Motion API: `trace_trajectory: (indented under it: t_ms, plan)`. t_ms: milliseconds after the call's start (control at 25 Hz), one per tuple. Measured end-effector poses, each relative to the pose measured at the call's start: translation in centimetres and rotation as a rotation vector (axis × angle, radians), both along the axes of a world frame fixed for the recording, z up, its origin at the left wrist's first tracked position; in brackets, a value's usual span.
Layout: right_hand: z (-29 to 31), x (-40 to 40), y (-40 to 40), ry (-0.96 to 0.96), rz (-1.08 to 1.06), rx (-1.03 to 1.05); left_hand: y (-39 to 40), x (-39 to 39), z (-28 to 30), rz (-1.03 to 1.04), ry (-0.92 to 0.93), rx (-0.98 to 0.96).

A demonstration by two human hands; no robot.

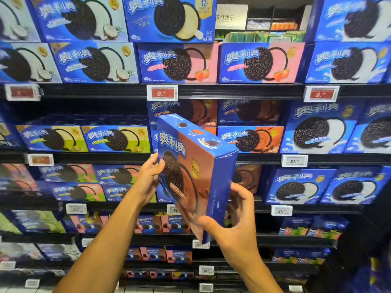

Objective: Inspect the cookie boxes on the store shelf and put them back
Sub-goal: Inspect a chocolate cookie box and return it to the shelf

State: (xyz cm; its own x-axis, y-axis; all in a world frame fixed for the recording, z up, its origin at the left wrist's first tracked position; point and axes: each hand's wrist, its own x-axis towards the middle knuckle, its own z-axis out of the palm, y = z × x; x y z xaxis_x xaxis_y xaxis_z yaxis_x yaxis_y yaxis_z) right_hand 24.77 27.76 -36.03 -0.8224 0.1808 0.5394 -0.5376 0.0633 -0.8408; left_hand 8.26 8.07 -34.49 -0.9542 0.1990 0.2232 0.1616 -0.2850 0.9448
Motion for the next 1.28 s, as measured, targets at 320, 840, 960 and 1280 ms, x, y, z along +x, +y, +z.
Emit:
trace_trajectory:
  t_ms: [320,840,960,1280]
  plan:
    - [-0.8,-0.3,-0.2,-0.078,0.01,0.037,-1.4,-0.4,1.7,-0.007,0.101,-0.032]
    - [-3.2,-2.4,-1.4,-0.173,0.106,0.111,-3.2,-1.9,5.5,-0.033,0.246,-0.253]
    - [-3.9,-2.9,-1.0,-0.185,0.089,0.088,-3.7,-1.9,5.4,-0.01,0.243,-0.276]
    - [-4.9,-5.0,0.3,-0.217,0.114,-0.22,-4.3,1.3,6.7,0.169,0.275,-0.299]
